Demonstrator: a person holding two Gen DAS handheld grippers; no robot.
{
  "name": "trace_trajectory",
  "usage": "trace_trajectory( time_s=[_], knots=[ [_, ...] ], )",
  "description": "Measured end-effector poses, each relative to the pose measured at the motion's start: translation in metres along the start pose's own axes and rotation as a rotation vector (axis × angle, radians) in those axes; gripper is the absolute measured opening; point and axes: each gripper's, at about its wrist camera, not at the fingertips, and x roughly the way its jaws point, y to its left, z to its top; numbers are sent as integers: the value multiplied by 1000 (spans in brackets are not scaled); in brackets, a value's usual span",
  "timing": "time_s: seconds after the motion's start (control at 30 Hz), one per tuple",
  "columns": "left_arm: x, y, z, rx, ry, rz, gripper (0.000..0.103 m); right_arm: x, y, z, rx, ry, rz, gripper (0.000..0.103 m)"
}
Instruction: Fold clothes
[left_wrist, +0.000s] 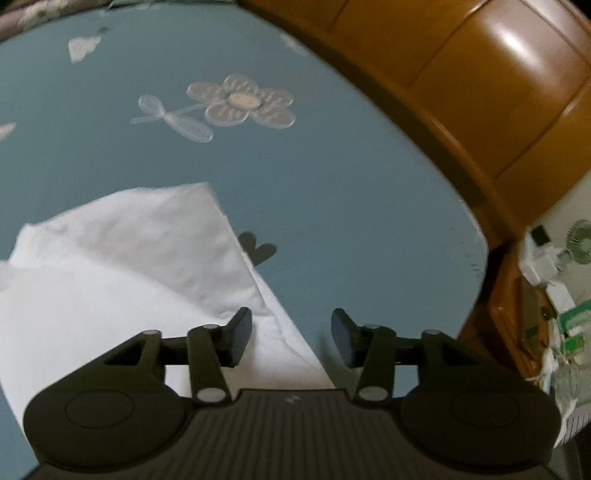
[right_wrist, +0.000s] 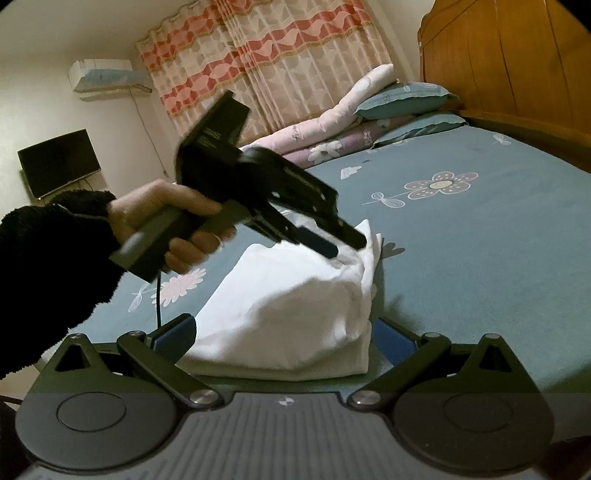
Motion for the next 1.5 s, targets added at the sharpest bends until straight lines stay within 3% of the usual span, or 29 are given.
trace_trajectory(
  time_s=[0.13,0.33,0.37,0.43,0.53,0.73,0.87,1.0,1.2,1.4,1.5],
  knots=[
    [-33,7,-22,117,-80,50,68,1,4,-1,-12,5,-22,103],
    [-62,36,-85,186,-104,127,70,15,10,2,-26,36,-68,101],
    [-65,40,-95,181,-114,132,70,19,10,4,-22,43,-76,98],
    [-71,47,-115,165,-141,136,71,27,9,6,-15,55,-104,77],
    [-77,50,-136,170,-173,124,71,38,8,9,-13,85,-144,62],
    [-75,38,-162,271,-176,84,73,62,7,28,-49,102,-183,51],
    [-82,18,-180,436,-185,210,78,74,4,39,-55,100,-250,51],
    [-83,6,-202,596,-185,359,81,66,-1,35,-10,82,-232,53],
    [-80,5,-213,624,-218,483,80,61,-7,17,31,115,-216,53],
    [-57,13,-208,674,-163,617,80,56,-9,19,44,99,-211,55],
    [-60,22,-206,629,-163,626,82,54,-9,20,46,92,-209,57]
  ],
)
